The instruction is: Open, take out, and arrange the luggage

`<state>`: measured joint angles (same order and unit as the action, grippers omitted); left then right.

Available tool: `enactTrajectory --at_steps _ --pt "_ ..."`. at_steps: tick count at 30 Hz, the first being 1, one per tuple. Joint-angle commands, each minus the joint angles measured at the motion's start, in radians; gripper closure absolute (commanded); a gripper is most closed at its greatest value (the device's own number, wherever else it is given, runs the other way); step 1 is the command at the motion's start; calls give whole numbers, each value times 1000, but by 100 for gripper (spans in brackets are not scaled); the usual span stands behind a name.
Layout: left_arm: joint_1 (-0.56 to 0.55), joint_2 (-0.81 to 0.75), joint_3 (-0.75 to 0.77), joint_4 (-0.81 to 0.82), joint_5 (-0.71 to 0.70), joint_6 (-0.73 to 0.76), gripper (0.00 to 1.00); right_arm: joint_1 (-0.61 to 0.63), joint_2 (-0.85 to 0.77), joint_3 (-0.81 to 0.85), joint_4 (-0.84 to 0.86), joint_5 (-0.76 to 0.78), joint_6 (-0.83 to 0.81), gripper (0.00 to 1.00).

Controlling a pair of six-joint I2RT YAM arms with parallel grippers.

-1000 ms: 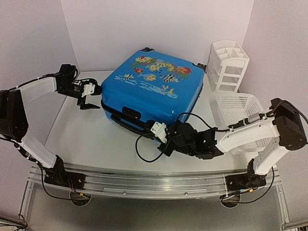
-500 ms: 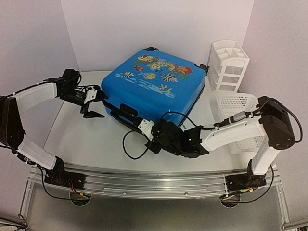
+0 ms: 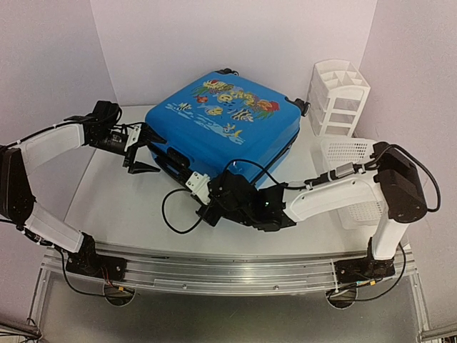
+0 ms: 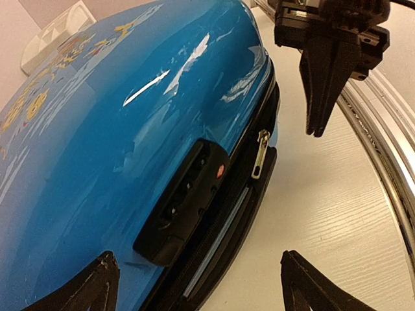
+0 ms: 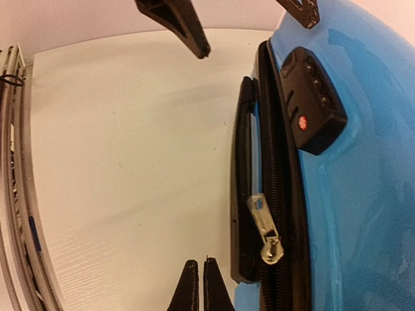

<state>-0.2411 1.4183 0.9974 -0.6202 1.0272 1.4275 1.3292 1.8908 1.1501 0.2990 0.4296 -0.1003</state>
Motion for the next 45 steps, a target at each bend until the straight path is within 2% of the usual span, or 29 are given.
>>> enactTrajectory --at_steps 1,4,8,11,13,15,18,20,23,26,29,33,42,45 --pt "14 -65 4 -59 35 62 15 15 25 46 36 -58 1 100" --pt "12 -100 -27 -46 40 35 15 15 24 50 25 -63 1 100" --pt "-9 -159 -84 -17 33 -91 17 15 -26 23 22 -70 -1 100" --pt "-85 -245 -180 110 -25 -336 20 12 -85 28 -20 -67 18 100" --pt "-143 -320 -266 284 -101 -614 23 6 -135 44 -70 -46 48 99" --pt "-205 -393 -332 401 -177 -797 26 -4 -180 67 -143 -54 71 89" --pt "-294 -470 -418 533 -347 -1058 42 -33 -246 114 -261 -68 148 72" --pt "-366 -484 -447 579 -435 -1174 48 -61 -279 132 -304 -81 188 59" --pt "-484 -438 -475 637 -573 -1303 48 -125 -318 159 -396 -53 293 45" --pt "-573 -340 -490 744 -700 -1415 41 -204 -329 220 -520 -3 389 40" --pt "-586 -227 -480 827 -782 -1576 38 -280 -309 307 -615 50 397 37" --pt "-586 -191 -510 918 -798 -1630 38 -357 -297 371 -690 71 379 36" --pt "-598 -107 -502 1031 -764 -1605 39 -417 -310 336 -693 69 376 37" --pt "-601 -78 -510 1058 -758 -1603 44 -423 -302 330 -693 57 389 37"
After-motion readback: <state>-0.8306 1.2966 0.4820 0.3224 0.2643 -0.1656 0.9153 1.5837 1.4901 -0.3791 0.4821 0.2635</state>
